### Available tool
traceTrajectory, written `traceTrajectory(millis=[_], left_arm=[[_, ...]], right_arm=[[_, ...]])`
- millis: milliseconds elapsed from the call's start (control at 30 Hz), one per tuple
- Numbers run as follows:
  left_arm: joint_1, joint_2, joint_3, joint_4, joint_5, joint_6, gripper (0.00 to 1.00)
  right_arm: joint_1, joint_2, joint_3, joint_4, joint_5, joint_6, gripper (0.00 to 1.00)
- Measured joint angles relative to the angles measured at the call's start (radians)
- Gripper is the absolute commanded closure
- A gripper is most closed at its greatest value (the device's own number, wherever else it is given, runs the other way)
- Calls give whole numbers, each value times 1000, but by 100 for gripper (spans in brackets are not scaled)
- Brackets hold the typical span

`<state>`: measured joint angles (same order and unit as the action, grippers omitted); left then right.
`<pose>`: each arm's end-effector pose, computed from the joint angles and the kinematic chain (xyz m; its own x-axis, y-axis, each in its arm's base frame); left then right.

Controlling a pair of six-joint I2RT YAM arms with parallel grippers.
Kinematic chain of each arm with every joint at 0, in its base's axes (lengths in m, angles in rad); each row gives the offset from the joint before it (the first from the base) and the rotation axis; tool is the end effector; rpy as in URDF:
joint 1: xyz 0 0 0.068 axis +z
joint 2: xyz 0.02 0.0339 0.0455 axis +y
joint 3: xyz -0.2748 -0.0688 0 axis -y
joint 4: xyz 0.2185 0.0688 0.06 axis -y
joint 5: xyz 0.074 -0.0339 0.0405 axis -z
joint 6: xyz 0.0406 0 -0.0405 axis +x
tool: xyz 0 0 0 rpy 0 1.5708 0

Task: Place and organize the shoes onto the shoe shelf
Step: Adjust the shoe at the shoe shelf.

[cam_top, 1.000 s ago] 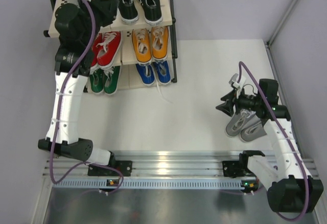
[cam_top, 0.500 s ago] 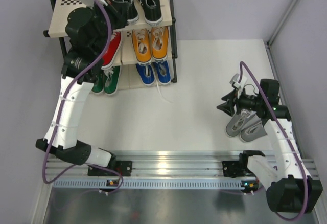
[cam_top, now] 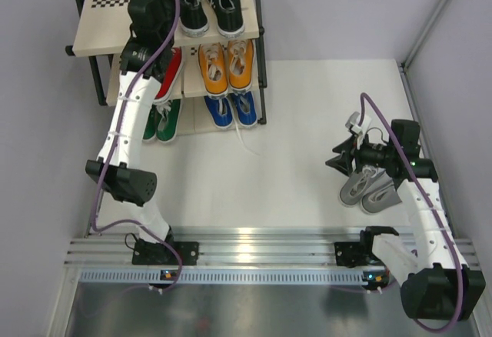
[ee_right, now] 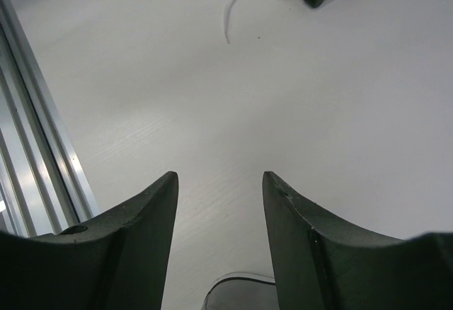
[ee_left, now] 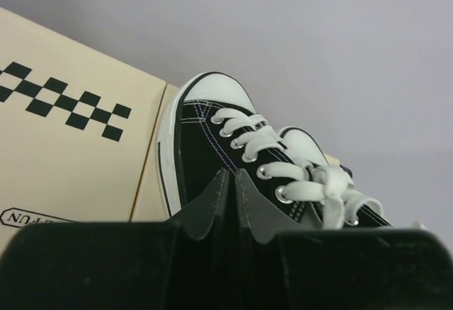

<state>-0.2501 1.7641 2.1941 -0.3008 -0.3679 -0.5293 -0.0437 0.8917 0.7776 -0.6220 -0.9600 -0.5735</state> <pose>0.3498 -0.0743 0.5432 0.1656 -0.5286 -0.8326 -0.0359 0.8404 -0.5407 0.1447 0.0270 0.2967 -0.2480 -0.3006 -0.9209 -0.8524 0.5195 0.0599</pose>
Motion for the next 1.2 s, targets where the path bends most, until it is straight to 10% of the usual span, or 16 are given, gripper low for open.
traceTrajectory(millis=[567, 1200], left_arm=[[77, 98, 82, 25, -5, -80, 40], [77, -5, 61, -68, 241, -107, 36]], right_arm=[[0, 19, 0, -15, -10, -18, 50], [0, 21, 0, -15, -10, -20, 49]])
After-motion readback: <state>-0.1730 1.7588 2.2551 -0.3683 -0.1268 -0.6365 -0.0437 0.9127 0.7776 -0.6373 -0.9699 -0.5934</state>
